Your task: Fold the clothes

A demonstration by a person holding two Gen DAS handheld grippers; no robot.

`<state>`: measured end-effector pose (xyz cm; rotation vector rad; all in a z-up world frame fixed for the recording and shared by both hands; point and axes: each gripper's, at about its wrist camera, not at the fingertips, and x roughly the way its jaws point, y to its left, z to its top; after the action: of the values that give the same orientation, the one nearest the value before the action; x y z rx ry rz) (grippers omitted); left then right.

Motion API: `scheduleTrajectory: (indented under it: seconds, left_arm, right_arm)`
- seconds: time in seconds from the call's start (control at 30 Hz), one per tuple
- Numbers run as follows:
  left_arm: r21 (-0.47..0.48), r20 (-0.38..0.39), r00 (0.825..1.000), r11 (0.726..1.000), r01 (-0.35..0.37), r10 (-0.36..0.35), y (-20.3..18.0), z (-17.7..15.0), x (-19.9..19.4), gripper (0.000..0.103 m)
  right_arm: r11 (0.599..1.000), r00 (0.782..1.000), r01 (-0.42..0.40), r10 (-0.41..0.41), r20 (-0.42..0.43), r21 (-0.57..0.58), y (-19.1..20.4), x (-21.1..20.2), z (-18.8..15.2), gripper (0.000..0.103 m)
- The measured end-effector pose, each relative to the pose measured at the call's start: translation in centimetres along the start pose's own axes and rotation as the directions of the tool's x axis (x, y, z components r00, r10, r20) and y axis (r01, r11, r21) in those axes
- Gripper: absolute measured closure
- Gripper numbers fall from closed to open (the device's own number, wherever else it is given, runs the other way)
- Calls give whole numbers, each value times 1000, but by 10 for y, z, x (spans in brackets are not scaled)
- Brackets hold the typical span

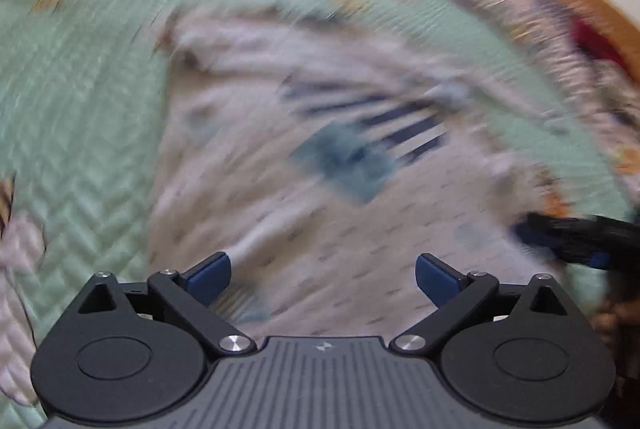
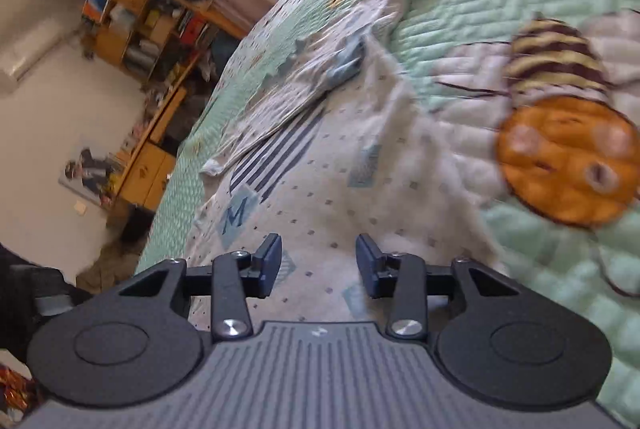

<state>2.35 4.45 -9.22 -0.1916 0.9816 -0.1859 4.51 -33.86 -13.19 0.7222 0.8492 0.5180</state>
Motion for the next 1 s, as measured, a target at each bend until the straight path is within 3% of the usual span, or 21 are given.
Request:
scheduleTrajectory:
  seconds: [0.07, 0.17, 0.23, 0.4, 0.43, 0.47, 0.63, 0.8, 0.9, 1.0]
  left_arm:
    - [49, 10, 1000, 999, 4, -5, 1, -8, 1, 4]
    - [91, 8, 1000, 996, -2, 1, 0, -17, -3, 5]
    - [70, 18, 1000, 997, 15, -17, 5, -20, -6, 5]
    - [74, 25, 999, 997, 29, -31, 10, -27, -12, 5]
    - [76, 20, 999, 997, 28, -30, 10, -29, -14, 5]
    - [76, 13, 999, 997, 28, -30, 10, -29, -16, 5]
    - [42, -7, 1000, 999, 14, -14, 10, -18, -34, 7]
    - [67, 135, 988, 996, 66, -75, 3, 16, -44, 1]
    - [20, 83, 997, 1000, 10, -11, 12, 25, -12, 2]
    - [18, 43, 999, 1000, -4, 4, 19, 15, 12, 1]
  right_arm:
    - [999, 999, 50, -50, 7, -6, -8, -10, -4, 103]
    - [997, 997, 78, -78, -6, -11, -13, -20, -10, 103]
    - [988, 991, 129, -131, -15, -86, -2, -19, -12, 103]
    - [927, 959, 267, -282, -23, -265, 31, -17, -17, 103]
    - [927, 962, 258, -273, -19, -274, 37, -13, -13, 103]
    - [929, 966, 243, -257, -15, -280, 42, -8, -9, 94]
    - [936, 984, 170, -177, 7, -310, 67, 15, 12, 85]
    - [935, 995, 97, -94, 25, -341, 93, 38, 33, 82]
    - [931, 998, 54, -44, 35, -360, 108, 52, 46, 78]
    - [946, 996, 72, -53, 69, -315, 102, 78, 77, 76]
